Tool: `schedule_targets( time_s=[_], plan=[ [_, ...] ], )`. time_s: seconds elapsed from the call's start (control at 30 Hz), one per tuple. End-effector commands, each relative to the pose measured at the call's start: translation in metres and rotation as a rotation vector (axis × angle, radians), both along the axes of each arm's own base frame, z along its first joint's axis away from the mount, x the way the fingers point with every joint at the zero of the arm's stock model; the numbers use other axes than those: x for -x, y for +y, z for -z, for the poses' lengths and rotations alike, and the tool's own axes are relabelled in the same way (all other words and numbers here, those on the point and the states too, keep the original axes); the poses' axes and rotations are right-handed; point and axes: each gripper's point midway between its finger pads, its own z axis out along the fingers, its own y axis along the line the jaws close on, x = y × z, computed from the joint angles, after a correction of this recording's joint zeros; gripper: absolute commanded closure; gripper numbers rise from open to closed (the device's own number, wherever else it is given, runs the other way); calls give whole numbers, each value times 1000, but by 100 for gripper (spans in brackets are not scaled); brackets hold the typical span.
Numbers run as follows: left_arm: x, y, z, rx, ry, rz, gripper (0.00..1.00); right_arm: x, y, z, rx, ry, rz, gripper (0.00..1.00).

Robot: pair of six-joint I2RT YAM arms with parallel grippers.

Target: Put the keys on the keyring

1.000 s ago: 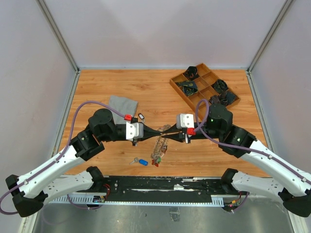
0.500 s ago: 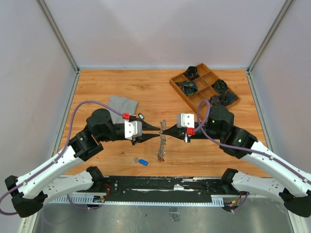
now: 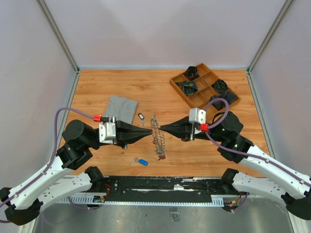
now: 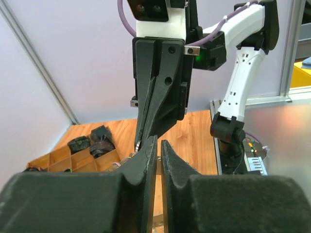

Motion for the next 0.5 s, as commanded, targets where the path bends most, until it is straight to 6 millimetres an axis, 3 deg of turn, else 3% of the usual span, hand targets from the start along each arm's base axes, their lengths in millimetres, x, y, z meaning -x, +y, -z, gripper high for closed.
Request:
schedule_targets(
  time_s=[0.0, 0.23, 0.47],
  plan=[
    [5, 1, -6, 47, 34, 20, 90, 11, -10, -60, -250, -14, -18, 100],
    [6, -2, 6, 40, 67, 37, 93, 11, -16, -79, -350, 26, -11, 100],
    [-2, -8, 12, 53, 87, 24, 75, 18, -14, -81, -344, 18, -55, 100]
  ],
)
